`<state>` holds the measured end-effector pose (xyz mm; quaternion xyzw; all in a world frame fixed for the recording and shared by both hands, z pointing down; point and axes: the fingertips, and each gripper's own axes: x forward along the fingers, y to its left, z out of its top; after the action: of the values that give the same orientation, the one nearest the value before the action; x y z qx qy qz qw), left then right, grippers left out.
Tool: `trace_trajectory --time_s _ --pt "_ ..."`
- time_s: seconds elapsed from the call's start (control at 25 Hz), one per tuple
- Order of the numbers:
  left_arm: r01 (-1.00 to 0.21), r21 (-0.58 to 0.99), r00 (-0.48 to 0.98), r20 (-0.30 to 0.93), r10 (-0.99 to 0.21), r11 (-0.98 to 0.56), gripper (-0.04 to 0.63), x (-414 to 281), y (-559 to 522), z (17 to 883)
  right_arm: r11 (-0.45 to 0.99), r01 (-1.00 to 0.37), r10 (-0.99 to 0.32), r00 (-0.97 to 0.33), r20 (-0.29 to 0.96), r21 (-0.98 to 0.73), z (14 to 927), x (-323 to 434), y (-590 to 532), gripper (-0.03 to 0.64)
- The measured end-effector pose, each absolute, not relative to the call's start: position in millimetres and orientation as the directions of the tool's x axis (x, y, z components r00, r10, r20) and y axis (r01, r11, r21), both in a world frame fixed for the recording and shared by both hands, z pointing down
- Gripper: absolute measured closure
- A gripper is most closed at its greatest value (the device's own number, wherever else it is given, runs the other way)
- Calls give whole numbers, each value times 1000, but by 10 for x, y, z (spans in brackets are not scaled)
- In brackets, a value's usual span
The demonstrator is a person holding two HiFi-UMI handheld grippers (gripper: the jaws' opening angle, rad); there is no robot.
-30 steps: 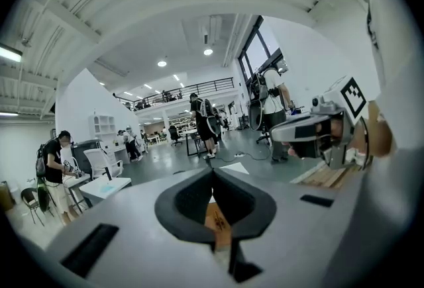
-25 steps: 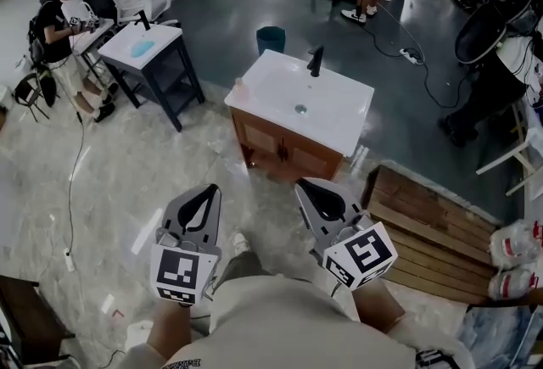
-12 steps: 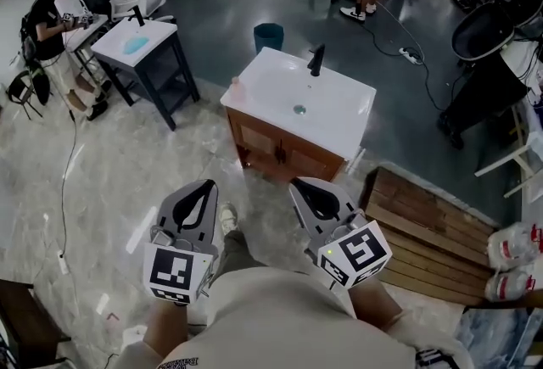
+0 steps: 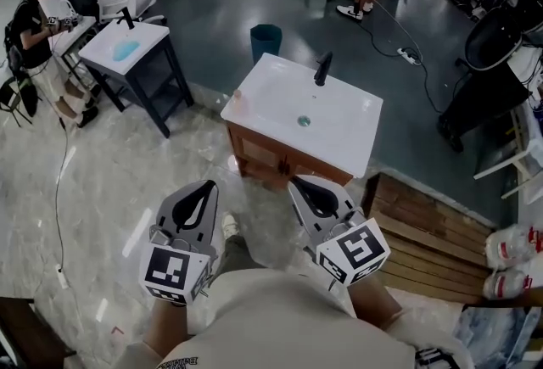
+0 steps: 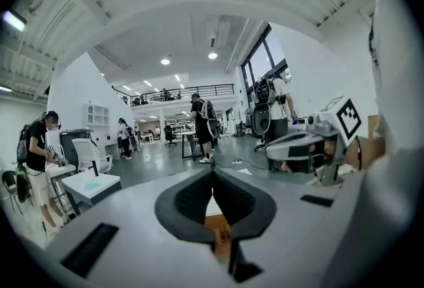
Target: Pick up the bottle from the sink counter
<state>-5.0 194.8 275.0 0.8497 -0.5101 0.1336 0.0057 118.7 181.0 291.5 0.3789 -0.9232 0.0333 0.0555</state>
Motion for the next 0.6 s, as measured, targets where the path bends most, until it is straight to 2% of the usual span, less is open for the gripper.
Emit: trace_trajectory --time_s 0.6 --pt "-828 -105 511 263 -818 -551 589 -1305 53 2645 653 -757 -743 -641 190 1 2712 -40 0 618"
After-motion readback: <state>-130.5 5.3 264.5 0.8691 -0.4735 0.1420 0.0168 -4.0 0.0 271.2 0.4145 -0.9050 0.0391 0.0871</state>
